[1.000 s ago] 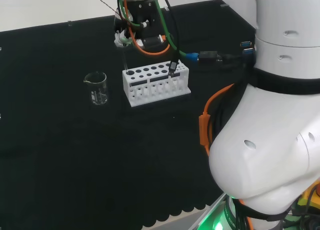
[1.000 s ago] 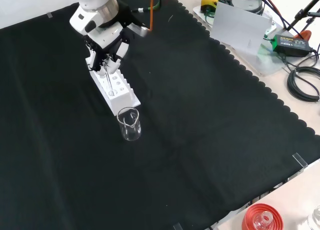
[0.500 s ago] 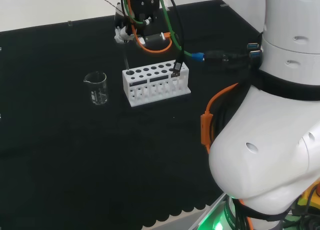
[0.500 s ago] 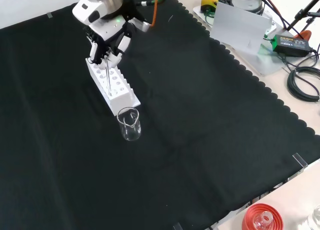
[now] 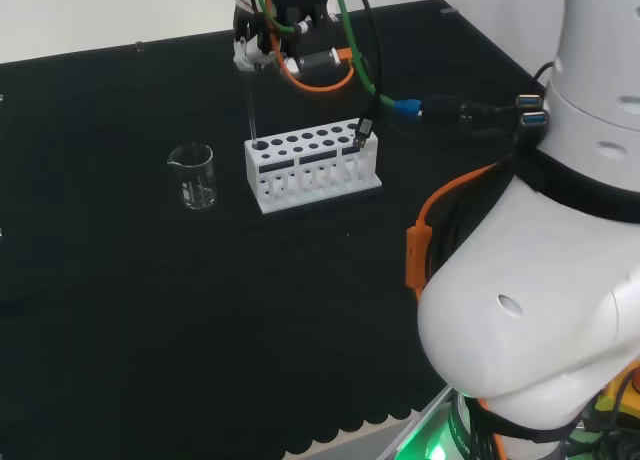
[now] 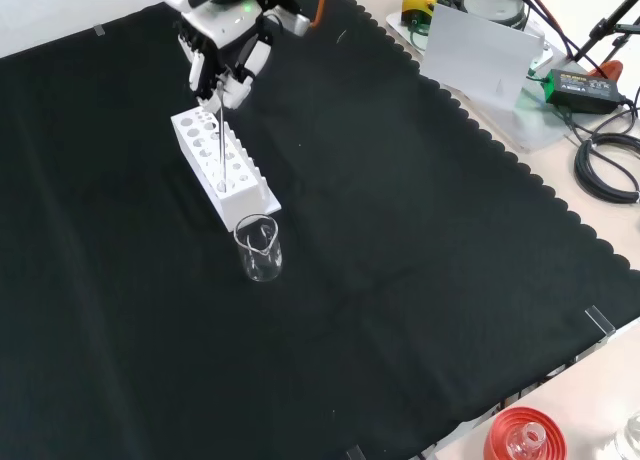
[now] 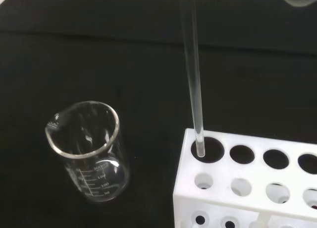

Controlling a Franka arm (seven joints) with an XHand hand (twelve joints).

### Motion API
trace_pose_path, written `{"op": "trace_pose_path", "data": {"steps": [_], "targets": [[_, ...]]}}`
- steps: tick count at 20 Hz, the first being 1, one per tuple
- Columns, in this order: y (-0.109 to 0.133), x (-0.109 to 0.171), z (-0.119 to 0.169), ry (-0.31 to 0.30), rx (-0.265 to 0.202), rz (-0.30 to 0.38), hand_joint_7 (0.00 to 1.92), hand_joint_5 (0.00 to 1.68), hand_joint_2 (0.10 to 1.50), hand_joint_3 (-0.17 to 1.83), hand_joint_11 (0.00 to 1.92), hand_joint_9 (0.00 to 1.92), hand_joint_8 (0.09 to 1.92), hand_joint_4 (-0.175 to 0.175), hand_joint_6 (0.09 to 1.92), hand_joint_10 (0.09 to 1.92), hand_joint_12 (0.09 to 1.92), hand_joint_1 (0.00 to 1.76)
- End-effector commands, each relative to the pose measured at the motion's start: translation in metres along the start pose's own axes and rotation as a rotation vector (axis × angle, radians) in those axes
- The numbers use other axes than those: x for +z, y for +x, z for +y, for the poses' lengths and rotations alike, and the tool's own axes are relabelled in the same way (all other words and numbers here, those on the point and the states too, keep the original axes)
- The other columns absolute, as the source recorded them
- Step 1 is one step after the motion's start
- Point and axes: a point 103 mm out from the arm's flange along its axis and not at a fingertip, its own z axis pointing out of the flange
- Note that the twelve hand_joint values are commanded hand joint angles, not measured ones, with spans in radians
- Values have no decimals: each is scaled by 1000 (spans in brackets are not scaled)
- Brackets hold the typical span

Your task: Take the glass rod from the white test tube rack.

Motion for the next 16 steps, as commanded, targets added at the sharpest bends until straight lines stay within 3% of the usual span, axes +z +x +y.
{"op": "trace_pose_path", "data": {"steps": [1,10,16], "targets": [[9,-24,-35,-8,-8,9,1575,1118,1135,-175,1585,1744,486,-175,806,253,730,1193],[16,-58,-70,-44,-1,19,1605,1139,1126,-175,1587,1756,450,-175,774,254,747,1196],[26,-72,-79,-83,-15,16,1611,1140,1125,-175,1589,1759,446,-175,772,255,749,1196]]}}
